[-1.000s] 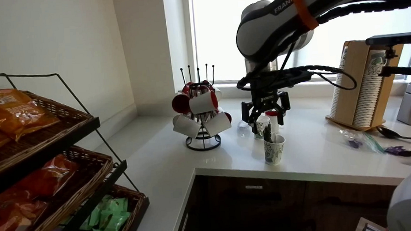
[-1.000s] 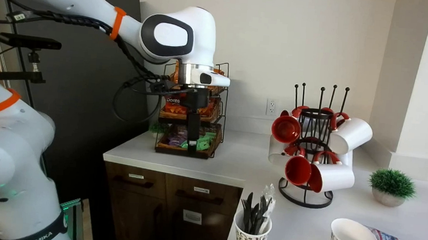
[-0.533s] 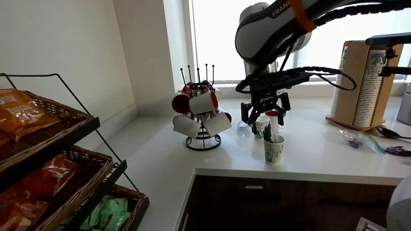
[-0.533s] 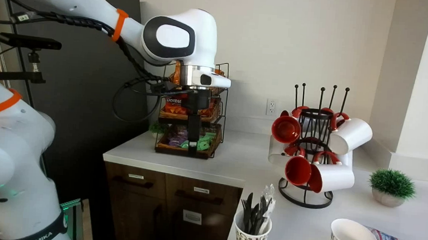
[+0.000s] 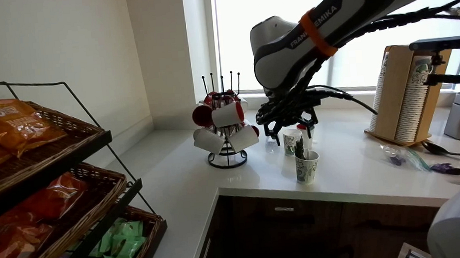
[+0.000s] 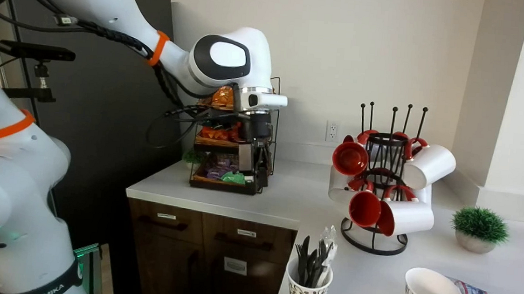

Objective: Put the black object on the counter

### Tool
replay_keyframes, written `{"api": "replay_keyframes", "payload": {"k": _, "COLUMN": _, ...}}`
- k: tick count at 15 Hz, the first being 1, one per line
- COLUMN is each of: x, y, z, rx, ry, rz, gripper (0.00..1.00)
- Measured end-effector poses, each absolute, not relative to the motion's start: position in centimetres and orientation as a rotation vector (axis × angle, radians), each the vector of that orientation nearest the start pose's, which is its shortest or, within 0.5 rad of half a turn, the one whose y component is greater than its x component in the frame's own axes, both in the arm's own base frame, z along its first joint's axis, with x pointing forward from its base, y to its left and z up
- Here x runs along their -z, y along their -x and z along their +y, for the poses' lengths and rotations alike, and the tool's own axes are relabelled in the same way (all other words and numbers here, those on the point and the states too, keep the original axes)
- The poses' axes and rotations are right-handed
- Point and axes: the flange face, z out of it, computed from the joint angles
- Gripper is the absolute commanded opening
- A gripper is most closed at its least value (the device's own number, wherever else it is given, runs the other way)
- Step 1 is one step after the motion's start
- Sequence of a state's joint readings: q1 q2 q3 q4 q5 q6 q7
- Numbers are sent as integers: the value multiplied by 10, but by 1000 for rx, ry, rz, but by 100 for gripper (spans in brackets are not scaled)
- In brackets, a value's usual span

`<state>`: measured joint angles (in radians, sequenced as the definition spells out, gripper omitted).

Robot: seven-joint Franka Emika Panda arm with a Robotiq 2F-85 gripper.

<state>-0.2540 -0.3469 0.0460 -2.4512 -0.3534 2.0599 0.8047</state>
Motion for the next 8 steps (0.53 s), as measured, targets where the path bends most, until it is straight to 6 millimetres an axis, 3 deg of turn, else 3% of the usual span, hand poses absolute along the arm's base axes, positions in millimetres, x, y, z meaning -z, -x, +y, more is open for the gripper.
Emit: {"api": "replay_keyframes", "payload": {"k": 8, "x": -397, "y": -444, "z": -145, "rx": 231, "ry": 2845, "rz": 2067, "gripper": 100}}
